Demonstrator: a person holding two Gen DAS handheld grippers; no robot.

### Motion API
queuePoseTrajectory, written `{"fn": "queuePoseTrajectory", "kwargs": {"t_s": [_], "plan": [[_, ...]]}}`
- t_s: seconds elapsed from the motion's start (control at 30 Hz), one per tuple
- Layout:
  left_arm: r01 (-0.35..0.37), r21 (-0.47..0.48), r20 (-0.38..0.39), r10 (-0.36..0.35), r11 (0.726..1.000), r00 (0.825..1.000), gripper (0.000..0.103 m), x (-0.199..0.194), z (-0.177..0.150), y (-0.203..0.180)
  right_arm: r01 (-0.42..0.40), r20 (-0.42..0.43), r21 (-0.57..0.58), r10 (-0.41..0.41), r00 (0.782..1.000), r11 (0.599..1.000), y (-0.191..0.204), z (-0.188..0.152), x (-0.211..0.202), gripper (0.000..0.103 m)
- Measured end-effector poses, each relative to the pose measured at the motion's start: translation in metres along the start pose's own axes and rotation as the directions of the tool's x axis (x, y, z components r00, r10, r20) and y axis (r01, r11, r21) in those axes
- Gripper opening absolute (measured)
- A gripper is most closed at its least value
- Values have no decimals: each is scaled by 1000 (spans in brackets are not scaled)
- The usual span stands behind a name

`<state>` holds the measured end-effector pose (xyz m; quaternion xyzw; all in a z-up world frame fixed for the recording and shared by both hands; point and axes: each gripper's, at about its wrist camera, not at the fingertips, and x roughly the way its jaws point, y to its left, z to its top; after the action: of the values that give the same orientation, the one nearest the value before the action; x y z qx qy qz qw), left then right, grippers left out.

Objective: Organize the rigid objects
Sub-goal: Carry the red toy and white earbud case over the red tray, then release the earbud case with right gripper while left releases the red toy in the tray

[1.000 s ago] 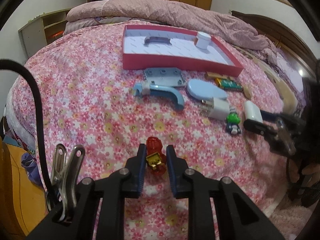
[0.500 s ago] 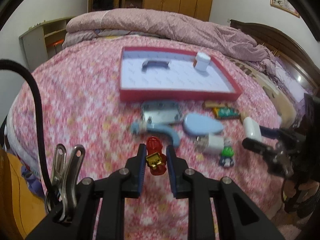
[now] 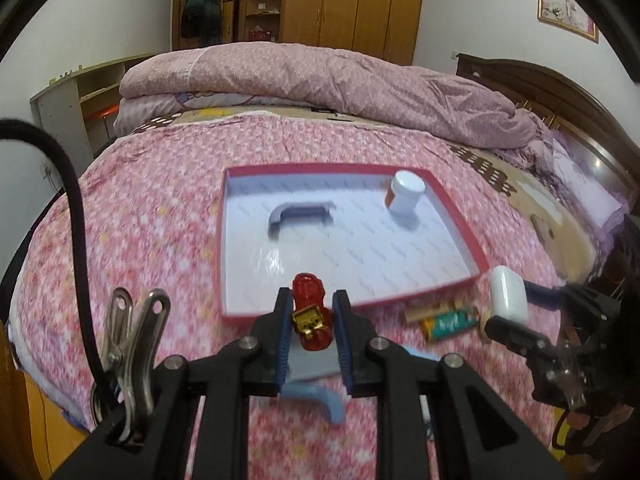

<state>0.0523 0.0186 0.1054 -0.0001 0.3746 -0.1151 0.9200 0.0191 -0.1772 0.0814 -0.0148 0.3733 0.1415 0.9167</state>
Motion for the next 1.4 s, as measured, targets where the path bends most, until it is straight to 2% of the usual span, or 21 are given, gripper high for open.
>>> {"fn": "queuePoseTrajectory", "kwargs": {"t_s": [0.2, 0.43, 1.07, 1.23, 1.4], "plan": [[-8, -31, -22, 8, 999, 1000, 21, 25, 19, 4, 7, 27, 26, -8, 1000, 1000, -13, 26, 8, 62], [-34, -45, -62, 31, 998, 998, 21, 55, 24, 11, 3, -1, 55, -3, 1000, 998, -26, 44, 32, 62], [-58, -19, -118, 55, 998, 991, 21, 108, 23, 3, 29, -66, 46, -26, 997, 999, -38, 43, 79, 62], [-68, -4, -110, 67, 998, 992, 21, 111, 25, 0, 51, -60, 15, -51, 997, 999, -36, 42, 82, 62], [-64, 9, -106, 65, 998, 992, 21, 113, 24, -3, 43, -64, 24, -41, 997, 999, -35, 43, 89, 62]]}}
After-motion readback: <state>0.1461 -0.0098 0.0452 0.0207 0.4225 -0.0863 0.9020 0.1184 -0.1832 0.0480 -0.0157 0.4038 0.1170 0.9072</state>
